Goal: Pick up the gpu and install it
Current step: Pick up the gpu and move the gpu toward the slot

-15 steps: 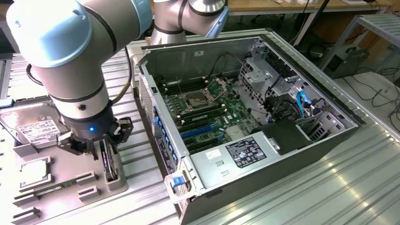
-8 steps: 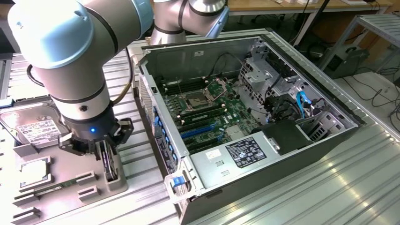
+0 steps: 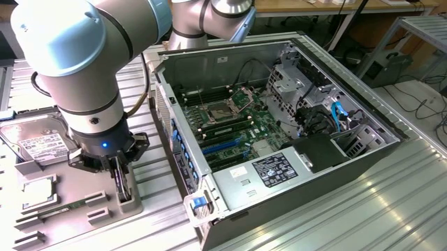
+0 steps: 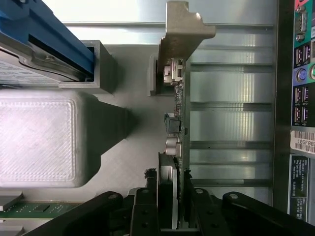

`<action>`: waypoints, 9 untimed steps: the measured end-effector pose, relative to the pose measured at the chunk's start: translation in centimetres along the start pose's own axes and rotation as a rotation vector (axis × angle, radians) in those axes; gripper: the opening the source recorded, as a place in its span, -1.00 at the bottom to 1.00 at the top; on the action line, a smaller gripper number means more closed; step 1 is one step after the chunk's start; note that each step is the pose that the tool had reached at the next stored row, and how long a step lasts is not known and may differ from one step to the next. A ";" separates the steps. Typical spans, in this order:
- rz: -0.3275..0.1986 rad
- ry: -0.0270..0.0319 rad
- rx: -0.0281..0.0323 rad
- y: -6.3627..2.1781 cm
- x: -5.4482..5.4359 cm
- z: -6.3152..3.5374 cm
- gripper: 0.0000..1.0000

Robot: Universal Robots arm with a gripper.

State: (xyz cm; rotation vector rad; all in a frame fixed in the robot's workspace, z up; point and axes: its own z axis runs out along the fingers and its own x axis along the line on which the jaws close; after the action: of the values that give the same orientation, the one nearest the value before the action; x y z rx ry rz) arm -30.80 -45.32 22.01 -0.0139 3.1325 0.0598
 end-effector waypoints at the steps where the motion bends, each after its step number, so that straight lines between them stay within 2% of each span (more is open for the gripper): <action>1: 0.000 0.0000 -0.0001 0.00 0.0 0.00 -0.43; 9: 0.000 0.0000 0.0000 -0.01 0.0 0.00 -0.44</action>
State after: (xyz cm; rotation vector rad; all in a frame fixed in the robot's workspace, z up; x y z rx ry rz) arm -30.80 -45.33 22.01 -0.0139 3.1326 0.0598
